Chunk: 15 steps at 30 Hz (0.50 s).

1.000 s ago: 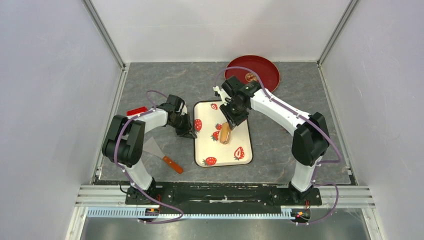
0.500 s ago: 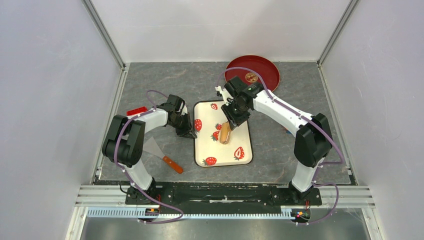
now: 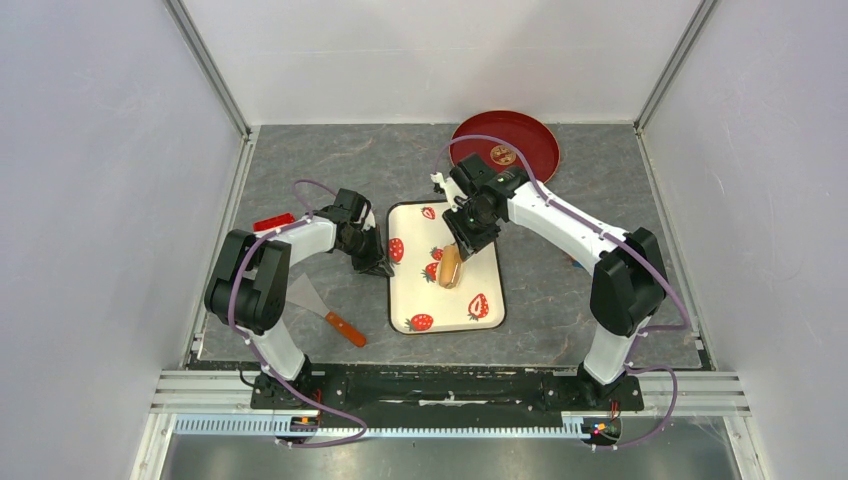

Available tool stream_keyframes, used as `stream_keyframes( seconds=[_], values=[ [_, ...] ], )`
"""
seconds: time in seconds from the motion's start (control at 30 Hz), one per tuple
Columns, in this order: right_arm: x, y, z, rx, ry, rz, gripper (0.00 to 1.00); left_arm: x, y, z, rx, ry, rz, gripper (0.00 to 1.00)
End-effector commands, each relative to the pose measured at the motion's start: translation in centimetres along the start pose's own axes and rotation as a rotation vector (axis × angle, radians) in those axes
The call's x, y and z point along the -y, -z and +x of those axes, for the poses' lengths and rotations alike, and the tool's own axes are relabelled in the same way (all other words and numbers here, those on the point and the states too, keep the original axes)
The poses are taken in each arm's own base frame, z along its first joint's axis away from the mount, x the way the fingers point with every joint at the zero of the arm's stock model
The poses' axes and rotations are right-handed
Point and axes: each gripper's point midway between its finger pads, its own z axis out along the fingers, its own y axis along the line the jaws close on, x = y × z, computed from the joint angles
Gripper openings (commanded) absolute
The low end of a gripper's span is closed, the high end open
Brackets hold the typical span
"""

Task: Roll out the dumpling wrappers from the dough

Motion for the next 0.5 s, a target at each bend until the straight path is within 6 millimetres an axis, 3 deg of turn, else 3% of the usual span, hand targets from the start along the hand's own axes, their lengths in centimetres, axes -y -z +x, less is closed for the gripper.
stream_keyframes(
  seconds=[0.0, 0.27, 0.47],
  values=[
    [1.0, -7.2, 6.9, -0.278, 0.040, 0.061, 0.00, -1.9, -1.8, 0.6, -0.015, -0.044, -0.095, 0.02],
    [0.6, -7.2, 6.2, -0.248, 0.079, 0.050, 0.00, -1.9, -1.7, 0.6, -0.017, -0.046, -0.098, 0.02],
    [1.5, -4.2, 2.8, -0.118, 0.077, 0.129, 0.00, -1.8, -1.7, 0.5, -0.015, -0.048, -0.096, 0.02]
  ],
)
